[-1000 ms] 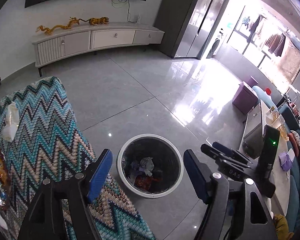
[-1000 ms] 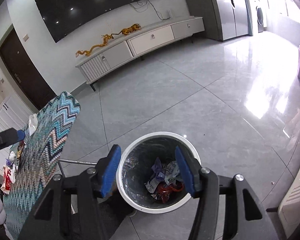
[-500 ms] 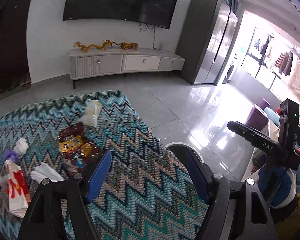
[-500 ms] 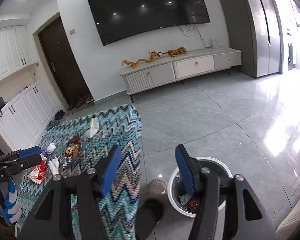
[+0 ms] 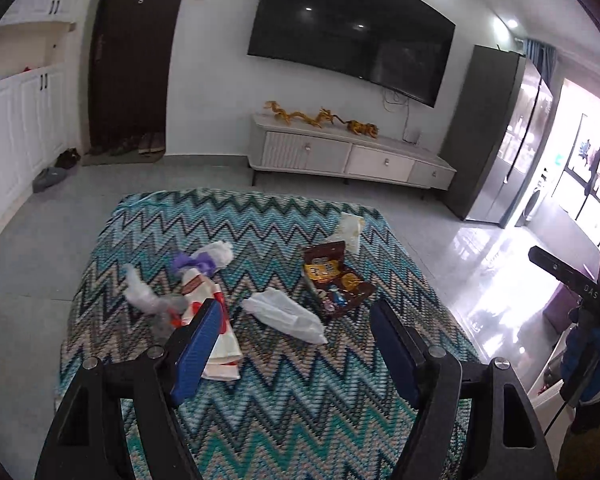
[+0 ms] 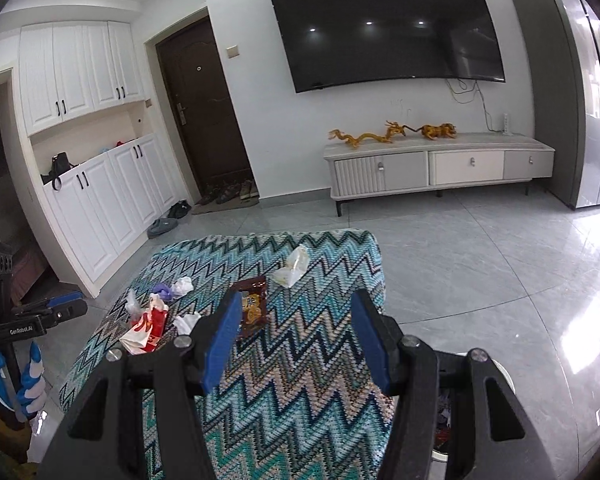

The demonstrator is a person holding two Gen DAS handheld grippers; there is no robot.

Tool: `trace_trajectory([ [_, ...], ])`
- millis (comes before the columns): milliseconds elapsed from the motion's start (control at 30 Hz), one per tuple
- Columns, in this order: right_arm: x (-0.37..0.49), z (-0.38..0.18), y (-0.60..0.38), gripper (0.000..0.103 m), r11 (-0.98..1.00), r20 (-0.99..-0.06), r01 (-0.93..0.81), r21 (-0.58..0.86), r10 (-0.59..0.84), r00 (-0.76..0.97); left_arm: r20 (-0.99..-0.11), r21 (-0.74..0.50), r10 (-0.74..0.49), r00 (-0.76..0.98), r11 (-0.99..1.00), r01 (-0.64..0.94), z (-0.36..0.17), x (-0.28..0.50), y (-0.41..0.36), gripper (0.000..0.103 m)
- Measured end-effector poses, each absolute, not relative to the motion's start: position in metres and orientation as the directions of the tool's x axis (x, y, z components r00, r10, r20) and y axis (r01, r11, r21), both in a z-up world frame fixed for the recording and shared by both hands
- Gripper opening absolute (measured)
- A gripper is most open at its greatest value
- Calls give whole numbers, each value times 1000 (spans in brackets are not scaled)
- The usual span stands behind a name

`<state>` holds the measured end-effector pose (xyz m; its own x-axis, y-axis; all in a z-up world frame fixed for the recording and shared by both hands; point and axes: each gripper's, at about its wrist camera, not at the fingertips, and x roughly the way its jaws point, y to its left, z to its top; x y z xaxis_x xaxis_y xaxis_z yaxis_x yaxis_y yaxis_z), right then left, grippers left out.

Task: Collect trash
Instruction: 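Move both tools back over the remaining trash on the ottoman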

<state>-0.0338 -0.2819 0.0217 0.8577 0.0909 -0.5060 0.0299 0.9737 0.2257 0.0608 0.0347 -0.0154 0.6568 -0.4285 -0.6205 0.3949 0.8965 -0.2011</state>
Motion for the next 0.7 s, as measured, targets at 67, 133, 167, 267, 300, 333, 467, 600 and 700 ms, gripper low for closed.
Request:
trace_trajectory([
  [67, -35, 23, -274, 55, 975, -502, 5, 223, 110, 858, -620, -201, -406, 671, 909, 364, -14, 58, 51, 74],
  [133, -37, 25, -267, 55, 975, -496, -18, 219, 127, 859, -621, -194, -385, 682, 919, 342, -14, 58, 62, 74],
  [167, -37, 25, -265, 55, 976, -495, -25, 218, 132, 859, -623, -192, -377, 686, 923, 333, -14, 59, 67, 74],
  [267, -36, 23, -264, 55, 975, -497, -32, 219, 140, 856, -630, -196, -363, 687, 930, 312, -17, 63, 78, 74],
  [300, -35, 22, -263, 55, 975, -499, -34, 221, 143, 855, -634, -198, -362, 683, 930, 309, -19, 65, 80, 74],
  [333, -33, 20, -263, 55, 974, -503, -36, 224, 147, 851, -642, -197, -360, 677, 931, 308, -23, 68, 81, 74],
  [467, -17, 7, -259, 55, 972, -536, -57, 230, 175, 826, -684, -190, -358, 636, 929, 317, -44, 82, 77, 74],
  [600, 11, -15, -247, 55, 968, -584, -96, 231, 217, 782, -725, -198, -364, 585, 923, 330, -68, 105, 68, 74],
  [700, 40, -35, -239, 55, 963, -622, -117, 242, 247, 743, -749, -207, -367, 552, 920, 332, -82, 127, 62, 74],
])
